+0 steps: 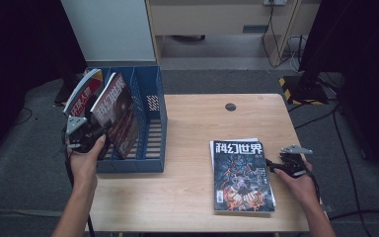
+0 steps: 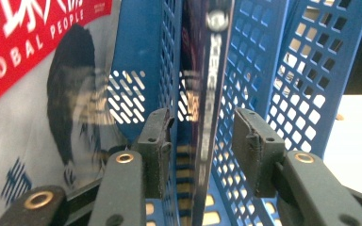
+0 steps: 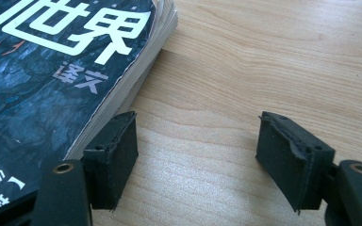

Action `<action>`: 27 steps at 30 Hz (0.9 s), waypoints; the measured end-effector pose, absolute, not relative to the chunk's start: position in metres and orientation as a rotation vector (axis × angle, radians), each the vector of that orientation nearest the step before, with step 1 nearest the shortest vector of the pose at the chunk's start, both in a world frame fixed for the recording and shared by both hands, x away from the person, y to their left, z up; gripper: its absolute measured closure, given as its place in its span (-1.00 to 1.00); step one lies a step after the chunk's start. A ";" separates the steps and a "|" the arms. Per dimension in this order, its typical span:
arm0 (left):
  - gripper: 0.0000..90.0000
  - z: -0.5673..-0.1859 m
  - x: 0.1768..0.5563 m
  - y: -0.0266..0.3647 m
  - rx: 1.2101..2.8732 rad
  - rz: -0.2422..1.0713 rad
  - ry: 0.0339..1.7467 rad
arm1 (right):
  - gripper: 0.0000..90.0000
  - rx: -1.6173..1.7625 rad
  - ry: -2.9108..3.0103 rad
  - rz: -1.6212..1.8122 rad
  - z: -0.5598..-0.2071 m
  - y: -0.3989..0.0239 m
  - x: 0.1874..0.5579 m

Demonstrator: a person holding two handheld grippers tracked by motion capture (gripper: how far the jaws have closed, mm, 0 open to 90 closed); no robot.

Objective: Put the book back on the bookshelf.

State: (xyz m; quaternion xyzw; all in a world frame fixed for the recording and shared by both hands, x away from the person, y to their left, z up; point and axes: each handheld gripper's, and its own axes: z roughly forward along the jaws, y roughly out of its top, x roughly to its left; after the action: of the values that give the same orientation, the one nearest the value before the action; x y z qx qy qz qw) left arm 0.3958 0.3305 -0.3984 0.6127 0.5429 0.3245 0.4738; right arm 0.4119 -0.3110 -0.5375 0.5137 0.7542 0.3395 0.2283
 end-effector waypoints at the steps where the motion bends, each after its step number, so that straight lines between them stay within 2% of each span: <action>1: 0.27 -0.399 0.395 0.331 1.506 0.793 1.327 | -0.34 1.416 2.076 0.935 -0.537 -0.311 0.412; 14: 0.21 -0.412 0.369 0.328 1.591 0.775 1.301 | -0.34 1.413 2.078 0.934 -0.537 -0.311 0.412; 23: 0.16 -0.411 0.352 0.308 1.658 0.758 1.243 | -0.35 1.424 2.072 0.935 -0.537 -0.311 0.412; 27: 0.14 -0.411 0.350 0.294 1.677 0.729 1.208 | -0.23 1.420 2.070 0.931 -0.537 -0.314 0.412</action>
State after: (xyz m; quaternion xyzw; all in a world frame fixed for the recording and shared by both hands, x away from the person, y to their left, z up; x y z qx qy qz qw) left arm 0.3497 0.2938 -0.4106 0.6806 0.4901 0.2957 0.4574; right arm 0.4118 -0.3136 -0.5367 0.5162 0.7523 0.3384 0.2302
